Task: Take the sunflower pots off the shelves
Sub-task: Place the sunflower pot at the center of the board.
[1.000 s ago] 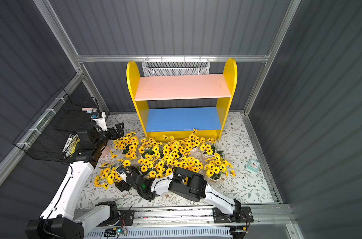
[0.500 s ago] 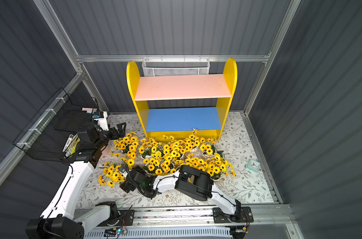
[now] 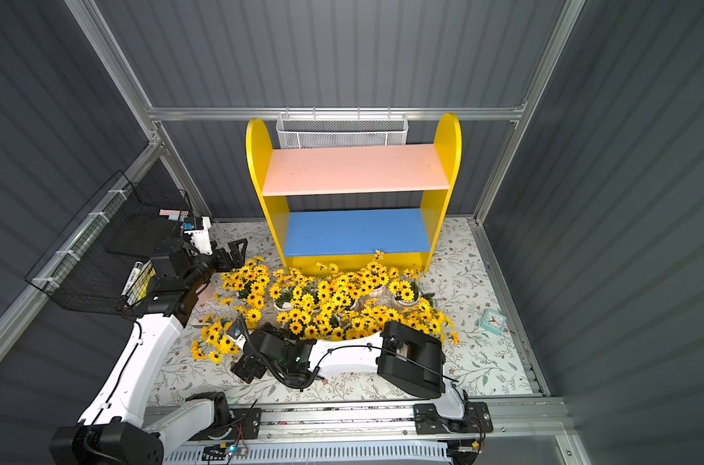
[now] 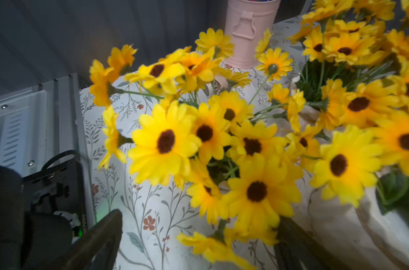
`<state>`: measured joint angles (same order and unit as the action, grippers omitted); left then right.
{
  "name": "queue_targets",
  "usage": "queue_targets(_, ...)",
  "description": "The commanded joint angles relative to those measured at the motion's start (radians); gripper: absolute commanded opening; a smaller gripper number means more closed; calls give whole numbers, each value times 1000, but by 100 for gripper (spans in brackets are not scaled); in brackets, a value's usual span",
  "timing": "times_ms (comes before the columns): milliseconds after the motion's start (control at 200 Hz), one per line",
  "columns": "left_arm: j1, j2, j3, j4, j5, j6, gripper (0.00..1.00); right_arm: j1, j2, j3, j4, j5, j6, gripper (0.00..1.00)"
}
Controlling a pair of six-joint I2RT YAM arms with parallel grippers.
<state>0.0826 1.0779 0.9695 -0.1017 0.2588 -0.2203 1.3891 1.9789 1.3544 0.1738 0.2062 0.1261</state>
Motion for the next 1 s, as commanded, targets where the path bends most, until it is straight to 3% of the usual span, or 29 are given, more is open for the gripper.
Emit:
queue_targets(0,6,-25,21,16,27,2,99,18,-71,-21,-81,15,-19,99)
queue_targets(230,4,-6,58,17,68,2,99,19,-244,-33,-184,85,-64,99)
queue_targets(475,-45,-27,117,-98,39,92,99,-19,-459,-61,-281,196,-147,99)
queue_targets(605,-55,-33,163,-206,59,108,99,-142,-623,-119,-332,218,-141,99)
queue_targets(750,-57,-51,169,-328,52,126,99,-352,-845,-234,-351,250,-115,99)
queue_targets(845,-57,-66,159,-396,10,122,100,-446,-951,-297,-353,386,-173,99)
queue_targets(995,-57,-85,149,-510,-10,127,99,-546,-1077,-361,-332,494,-259,99)
